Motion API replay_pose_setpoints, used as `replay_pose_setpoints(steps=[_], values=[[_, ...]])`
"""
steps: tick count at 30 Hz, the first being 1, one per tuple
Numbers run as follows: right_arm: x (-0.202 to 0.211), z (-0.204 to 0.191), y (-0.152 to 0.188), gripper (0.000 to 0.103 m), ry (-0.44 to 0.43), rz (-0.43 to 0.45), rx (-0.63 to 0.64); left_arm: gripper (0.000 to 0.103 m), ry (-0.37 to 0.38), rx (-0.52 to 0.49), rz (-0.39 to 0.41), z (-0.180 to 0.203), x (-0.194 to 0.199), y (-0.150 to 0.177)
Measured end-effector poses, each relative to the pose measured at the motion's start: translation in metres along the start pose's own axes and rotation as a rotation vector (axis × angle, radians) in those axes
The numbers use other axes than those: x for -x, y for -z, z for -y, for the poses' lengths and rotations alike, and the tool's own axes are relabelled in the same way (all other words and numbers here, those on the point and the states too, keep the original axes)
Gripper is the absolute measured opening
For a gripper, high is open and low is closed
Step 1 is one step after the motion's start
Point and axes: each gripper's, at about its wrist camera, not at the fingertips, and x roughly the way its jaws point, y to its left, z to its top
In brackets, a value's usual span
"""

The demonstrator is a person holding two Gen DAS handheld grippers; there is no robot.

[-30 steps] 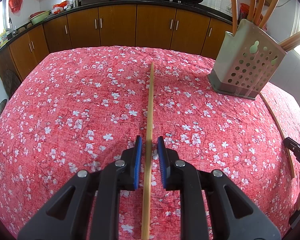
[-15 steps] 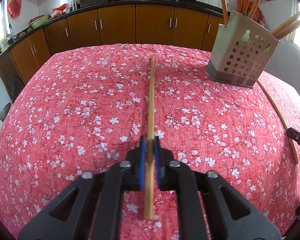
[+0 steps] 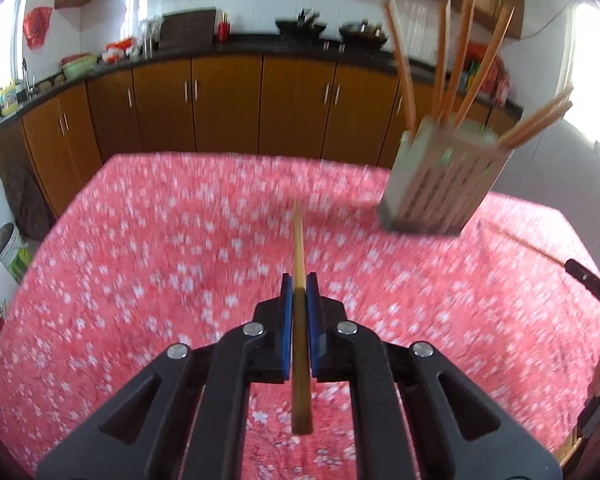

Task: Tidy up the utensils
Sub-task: 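Raise the left tool's chopstick over the holder while the right tool carries its own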

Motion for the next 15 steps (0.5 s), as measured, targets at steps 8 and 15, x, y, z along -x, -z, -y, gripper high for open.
replay_pose_setpoints(steps=[8,15], values=[[0.021,0.0,-0.018,0.008,-0.012,0.102,-0.009,0.008,0.031,0.01,0.153,0.005,0.042,-0.035],[0.027,-0.009,-0.031,0.008,-0.015,0.15,-0.011,0.007,0.06,0.008,0.172,0.008,0.053,-0.05]])
